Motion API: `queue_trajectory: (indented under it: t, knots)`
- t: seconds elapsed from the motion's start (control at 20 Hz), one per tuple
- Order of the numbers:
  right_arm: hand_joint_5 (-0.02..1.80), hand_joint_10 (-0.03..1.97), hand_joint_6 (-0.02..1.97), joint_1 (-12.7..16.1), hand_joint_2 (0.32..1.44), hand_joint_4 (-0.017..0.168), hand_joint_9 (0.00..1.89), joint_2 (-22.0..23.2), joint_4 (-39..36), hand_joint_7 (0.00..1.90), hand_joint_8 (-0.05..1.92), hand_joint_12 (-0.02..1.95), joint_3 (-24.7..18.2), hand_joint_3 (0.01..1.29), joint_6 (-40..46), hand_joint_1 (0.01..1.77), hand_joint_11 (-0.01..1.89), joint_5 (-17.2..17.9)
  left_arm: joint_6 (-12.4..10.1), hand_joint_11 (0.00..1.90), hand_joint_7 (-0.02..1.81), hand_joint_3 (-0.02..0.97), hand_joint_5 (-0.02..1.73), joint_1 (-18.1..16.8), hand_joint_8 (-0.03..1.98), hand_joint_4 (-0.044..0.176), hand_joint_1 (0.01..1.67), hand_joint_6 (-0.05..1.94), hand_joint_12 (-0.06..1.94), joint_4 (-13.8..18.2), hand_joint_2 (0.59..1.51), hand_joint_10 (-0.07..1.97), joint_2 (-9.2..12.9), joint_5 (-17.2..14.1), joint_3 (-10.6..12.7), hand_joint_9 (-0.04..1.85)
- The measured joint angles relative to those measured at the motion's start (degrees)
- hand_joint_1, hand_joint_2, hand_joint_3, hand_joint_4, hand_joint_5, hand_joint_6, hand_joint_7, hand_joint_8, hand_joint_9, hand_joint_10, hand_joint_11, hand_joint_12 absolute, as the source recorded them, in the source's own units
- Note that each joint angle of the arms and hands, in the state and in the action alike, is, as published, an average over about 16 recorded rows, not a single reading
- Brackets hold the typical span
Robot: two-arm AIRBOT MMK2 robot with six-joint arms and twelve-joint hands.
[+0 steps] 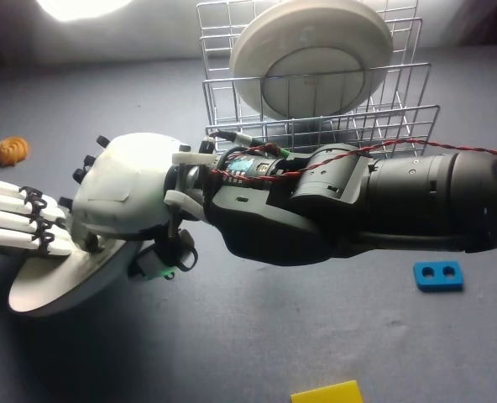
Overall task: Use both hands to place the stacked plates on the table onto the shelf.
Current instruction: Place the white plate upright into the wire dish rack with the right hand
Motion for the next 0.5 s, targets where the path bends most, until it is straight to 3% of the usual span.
queue_trajectory:
  t: [0.2,0.5]
  knots:
    - [0.74,0.59,0.64,0.1,1.01,-0.004,0.88,0.6,0.0,0.86,0.51,1.16,-0.5,0.02,-0.1,1.16,0.64,0.5,-0.3,0.02,0.02,0.016,0.00,-0.2,0.00,-0.009,0.02,-0.02,0.00,0.2,1.159,-0.01,-0.2,-0.3,0.0,0.01]
    - [0.79,0.93,0.99,0.3,1.02,-0.005,0.97,3.1,0.0,0.91,0.87,1.06,-3.1,0.02,-0.3,1.22,0.88,0.7,-1.0,0.02,0.02,0.016,0.01,-2.2,0.00,-0.005,0.02,-0.01,0.00,0.5,1.152,0.01,-0.2,-1.0,0.1,0.03]
